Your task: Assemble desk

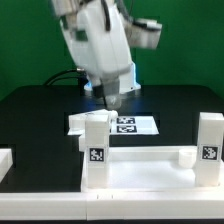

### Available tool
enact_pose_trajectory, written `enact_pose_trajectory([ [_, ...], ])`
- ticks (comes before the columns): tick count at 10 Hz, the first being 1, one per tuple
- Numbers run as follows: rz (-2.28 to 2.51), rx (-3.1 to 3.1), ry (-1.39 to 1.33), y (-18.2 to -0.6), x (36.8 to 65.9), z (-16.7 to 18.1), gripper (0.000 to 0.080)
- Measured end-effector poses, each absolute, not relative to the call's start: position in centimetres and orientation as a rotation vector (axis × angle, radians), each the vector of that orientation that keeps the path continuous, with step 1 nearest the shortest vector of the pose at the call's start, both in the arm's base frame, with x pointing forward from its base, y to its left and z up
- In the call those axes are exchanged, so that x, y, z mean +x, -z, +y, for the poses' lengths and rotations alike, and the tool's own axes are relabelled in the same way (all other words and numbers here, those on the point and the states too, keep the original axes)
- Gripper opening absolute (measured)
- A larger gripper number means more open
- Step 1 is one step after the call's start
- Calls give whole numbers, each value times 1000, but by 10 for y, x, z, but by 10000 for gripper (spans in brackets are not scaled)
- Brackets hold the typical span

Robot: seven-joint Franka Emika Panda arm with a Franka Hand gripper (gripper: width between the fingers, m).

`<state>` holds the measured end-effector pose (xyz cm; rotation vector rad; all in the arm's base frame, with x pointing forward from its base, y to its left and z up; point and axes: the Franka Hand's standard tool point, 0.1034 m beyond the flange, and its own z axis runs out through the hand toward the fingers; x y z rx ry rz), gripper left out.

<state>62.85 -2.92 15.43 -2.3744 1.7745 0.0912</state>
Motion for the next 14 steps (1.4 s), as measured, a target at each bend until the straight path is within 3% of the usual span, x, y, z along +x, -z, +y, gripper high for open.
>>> enact_pose_trajectory([
  [4, 1903, -2274, -126, -147, 616, -24, 649],
  [7, 2109, -2157, -194, -118, 571, 3, 649],
  [12, 2097, -2166, -173, -113, 570, 14, 649],
  [14, 2160, -2093, -102, -84, 532, 19, 649],
])
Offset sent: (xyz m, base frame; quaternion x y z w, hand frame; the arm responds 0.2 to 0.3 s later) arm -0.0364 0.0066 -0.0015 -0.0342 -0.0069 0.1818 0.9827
